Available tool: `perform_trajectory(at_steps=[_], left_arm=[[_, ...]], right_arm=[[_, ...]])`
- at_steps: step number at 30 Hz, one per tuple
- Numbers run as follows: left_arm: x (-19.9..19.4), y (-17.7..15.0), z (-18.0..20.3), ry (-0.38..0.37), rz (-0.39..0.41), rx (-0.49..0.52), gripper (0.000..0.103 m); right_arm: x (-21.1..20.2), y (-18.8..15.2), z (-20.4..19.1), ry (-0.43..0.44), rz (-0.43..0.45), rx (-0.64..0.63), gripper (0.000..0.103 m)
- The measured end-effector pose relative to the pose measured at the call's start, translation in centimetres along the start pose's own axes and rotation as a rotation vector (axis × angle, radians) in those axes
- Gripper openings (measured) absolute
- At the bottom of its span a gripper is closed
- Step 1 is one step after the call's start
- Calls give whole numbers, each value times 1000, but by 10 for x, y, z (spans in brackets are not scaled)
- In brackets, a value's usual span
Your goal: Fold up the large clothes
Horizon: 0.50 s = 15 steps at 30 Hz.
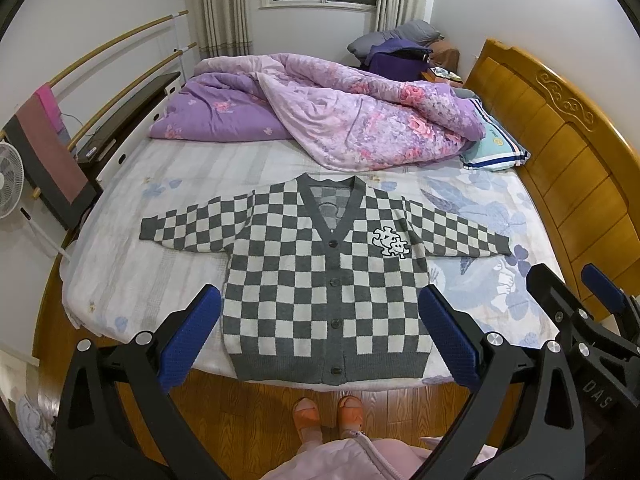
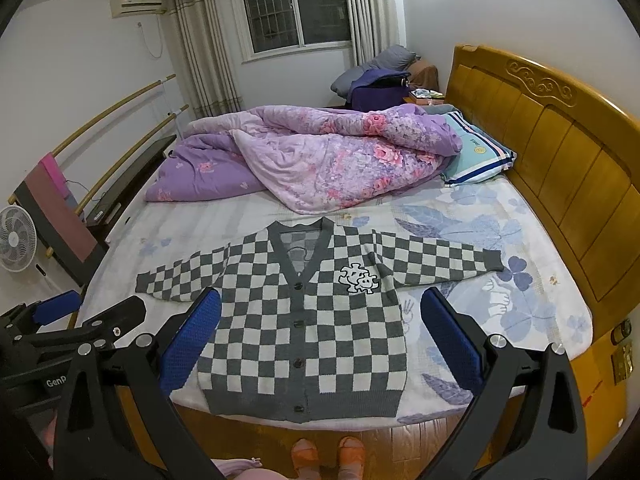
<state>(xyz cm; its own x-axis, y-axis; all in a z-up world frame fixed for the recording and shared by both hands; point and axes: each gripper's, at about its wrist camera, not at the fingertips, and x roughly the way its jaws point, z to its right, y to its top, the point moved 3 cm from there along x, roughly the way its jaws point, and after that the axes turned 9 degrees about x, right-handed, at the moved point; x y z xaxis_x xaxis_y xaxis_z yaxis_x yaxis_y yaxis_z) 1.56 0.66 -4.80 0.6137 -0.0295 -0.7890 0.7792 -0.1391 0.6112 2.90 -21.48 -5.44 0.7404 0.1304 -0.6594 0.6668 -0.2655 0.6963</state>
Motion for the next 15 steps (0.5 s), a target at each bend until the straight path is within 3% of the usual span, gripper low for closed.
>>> perform_trajectory(at_steps=[15], left_arm=[[2, -8, -2, -2, -7, 5, 98]], right_arm=[[-2, -7, 2, -2, -6, 3, 96]])
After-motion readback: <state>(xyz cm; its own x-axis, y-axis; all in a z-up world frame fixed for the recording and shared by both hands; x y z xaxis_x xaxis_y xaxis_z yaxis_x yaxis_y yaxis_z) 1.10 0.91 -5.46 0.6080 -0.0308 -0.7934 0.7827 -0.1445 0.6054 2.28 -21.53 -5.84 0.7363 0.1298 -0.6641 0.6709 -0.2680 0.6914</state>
